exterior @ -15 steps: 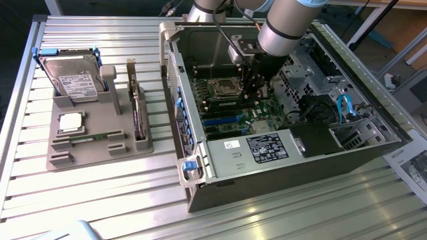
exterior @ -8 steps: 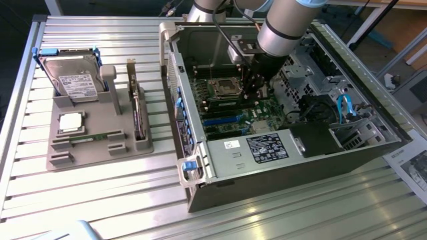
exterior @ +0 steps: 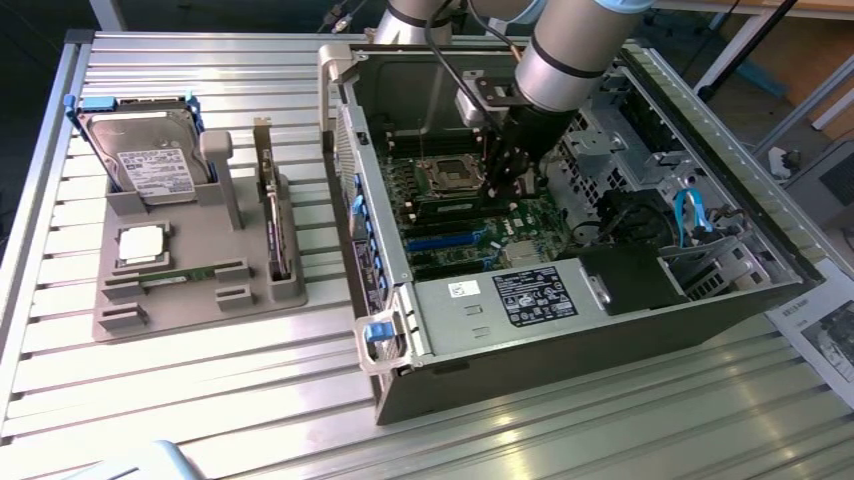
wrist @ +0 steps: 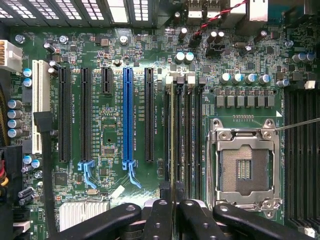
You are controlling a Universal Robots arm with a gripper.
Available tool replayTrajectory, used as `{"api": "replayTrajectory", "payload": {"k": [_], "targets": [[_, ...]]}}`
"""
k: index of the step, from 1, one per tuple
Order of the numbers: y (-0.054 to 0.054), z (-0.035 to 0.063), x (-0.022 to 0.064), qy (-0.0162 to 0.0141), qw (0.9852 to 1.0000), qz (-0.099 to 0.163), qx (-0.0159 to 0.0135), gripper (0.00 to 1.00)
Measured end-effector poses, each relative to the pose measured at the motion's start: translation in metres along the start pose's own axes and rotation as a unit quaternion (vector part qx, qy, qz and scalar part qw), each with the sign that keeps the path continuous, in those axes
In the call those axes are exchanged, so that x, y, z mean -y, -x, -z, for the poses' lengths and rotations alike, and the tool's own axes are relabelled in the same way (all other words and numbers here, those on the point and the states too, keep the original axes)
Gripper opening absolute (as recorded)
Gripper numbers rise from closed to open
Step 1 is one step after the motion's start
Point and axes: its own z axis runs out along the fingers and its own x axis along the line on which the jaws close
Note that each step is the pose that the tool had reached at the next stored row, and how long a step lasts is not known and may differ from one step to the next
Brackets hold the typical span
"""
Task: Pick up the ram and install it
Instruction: 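Insert the ram into the slot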
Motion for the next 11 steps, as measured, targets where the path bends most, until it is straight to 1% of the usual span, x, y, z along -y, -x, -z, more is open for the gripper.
{"api": "replayTrajectory", "payload": {"k": [5, 11], "targets": [[0.0, 0.0004, 0.0, 0.0, 1.0, 0.0, -0.0001, 0.12], [0.0, 0.0004, -0.0006, -0.0008, 1.0, 0.001, -0.0001, 0.12]]}}
